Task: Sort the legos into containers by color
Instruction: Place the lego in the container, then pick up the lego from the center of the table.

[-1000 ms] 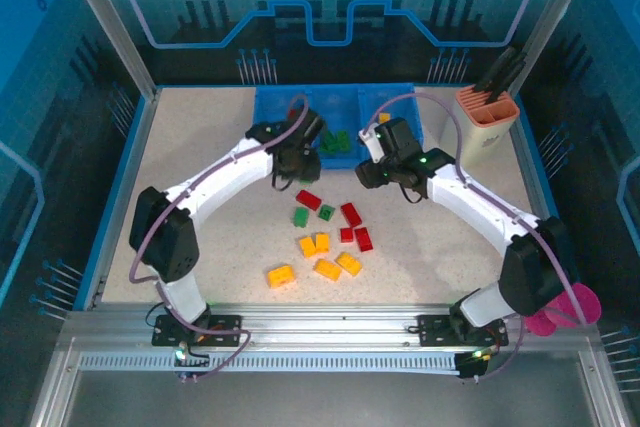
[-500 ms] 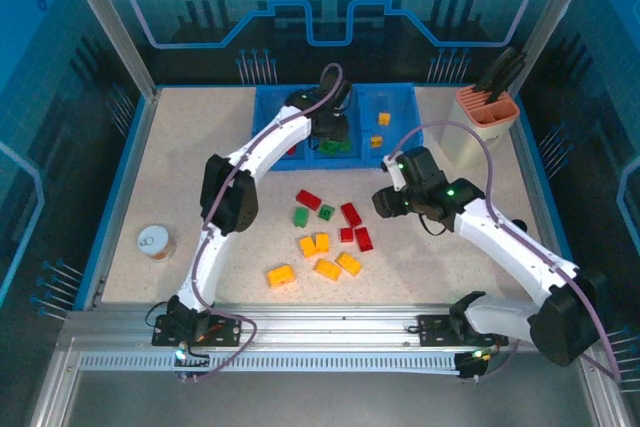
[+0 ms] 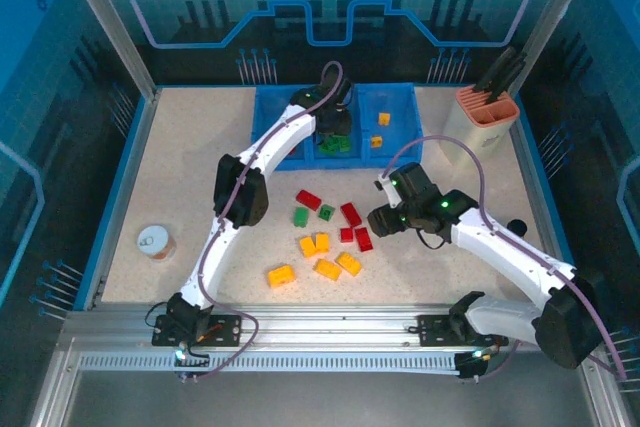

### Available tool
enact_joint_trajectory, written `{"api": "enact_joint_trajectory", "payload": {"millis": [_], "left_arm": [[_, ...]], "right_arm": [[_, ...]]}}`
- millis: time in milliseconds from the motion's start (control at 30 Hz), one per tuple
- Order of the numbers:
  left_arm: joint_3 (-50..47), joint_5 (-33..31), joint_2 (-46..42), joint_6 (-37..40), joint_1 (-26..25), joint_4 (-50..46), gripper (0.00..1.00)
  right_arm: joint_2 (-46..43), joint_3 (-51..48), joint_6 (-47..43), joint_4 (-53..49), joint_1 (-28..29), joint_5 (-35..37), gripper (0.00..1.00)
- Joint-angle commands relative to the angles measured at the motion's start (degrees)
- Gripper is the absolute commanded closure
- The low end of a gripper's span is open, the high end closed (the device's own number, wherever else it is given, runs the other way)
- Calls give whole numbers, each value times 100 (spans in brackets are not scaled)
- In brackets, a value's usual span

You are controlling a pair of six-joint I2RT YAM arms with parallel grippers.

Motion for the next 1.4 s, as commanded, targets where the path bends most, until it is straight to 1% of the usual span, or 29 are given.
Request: {"api": "enact_joint_trajectory", "payload": {"millis": [0,133,267,333,400,500,533,600,700,767,833,1000,1100,1200,1367], "left_arm": [[225,204,97,-147,42,130,69],[263,263,63,-145,41,160,58],[278,301,-113,-142,41,219,49],[278,316,-260,-138,62,239,47],[278,505,-472,-208,107,258,47],[178,730,-950,-259,163,372,45],[144,783,-1115,-219,164,411,45],[128,882,-1480,-91,186,338,43],[-12,944,-2077,151,238,25,41],[-450,907,-2617,353,296,-83,39],[-1159,863,-3264,481,398,13,39],[-3227,966,-4983,427,915,302,38],[-4165,963,-5827,403,1221,290,37],[-4876,968,-6506,344,1544,201,36],[-5558,1027,-7272,322,1998,-61,35]], "right_arm": [[132,167,-109,-22,59,53,29],[241,345,-211,10,82,56,29],[432,508,-312,118,118,-20,29],[538,604,-377,181,153,-45,29],[677,743,-461,269,205,-73,29],[911,945,-679,482,306,-327,29],[995,969,-789,585,346,-428,28],[1251,1062,-1096,744,422,-580,23],[1692,1294,-1509,773,430,-947,21],[2021,1512,-1707,741,445,-1156,21],[2377,1791,-1872,619,498,-1216,21],[3268,2435,-2264,307,691,-1104,21],[3693,2749,-2430,61,779,-971,20],[4028,2936,-2539,-132,813,-842,20],[4416,3080,-2634,-223,864,-708,20]]}}
